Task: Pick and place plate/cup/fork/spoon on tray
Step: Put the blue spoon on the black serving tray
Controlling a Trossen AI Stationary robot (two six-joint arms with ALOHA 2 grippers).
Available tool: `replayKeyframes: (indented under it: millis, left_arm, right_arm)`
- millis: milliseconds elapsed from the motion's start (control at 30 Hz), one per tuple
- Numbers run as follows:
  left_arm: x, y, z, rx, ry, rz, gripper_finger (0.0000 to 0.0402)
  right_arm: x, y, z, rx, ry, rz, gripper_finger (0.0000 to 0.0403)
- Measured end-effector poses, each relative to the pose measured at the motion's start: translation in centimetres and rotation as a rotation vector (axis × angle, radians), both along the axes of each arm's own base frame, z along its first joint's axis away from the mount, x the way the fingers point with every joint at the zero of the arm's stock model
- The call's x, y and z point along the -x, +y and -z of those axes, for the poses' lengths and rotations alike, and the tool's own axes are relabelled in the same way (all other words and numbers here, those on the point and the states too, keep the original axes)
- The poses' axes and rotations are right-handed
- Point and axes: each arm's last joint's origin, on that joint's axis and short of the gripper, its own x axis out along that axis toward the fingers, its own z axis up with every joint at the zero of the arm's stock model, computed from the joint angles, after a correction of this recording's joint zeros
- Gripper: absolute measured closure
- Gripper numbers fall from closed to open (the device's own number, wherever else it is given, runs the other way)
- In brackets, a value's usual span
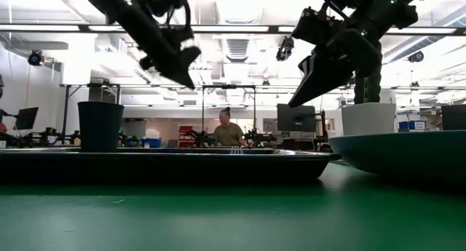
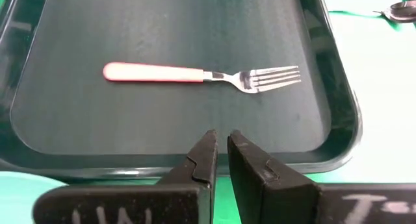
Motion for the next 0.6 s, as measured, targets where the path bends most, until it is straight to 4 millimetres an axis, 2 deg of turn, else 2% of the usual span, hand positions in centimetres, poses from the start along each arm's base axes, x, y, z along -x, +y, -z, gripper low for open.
replayKeyframes:
  millis: [267,433,600]
  left_arm:
    - [0.6,6.3,2.6,0.255,0.024,-0.186,0.0402]
    - [-0.5,8.4,5.1,0.316,0.076,-0.245,0.0402]
    - [-0.8,9.5,7.7,0.413,0.106,-0.271,0.0402]
  right_arm:
    - [0.8,-0.1,-1.0,-0.002,-0.001,0.002,0.0376]
    - [1.0,-0.1,-1.2,-0.003,-0.004,0.003,0.0376]
    - [1.1,-0.1,-1.1,-0.010,0.004,0.010,0.0376]
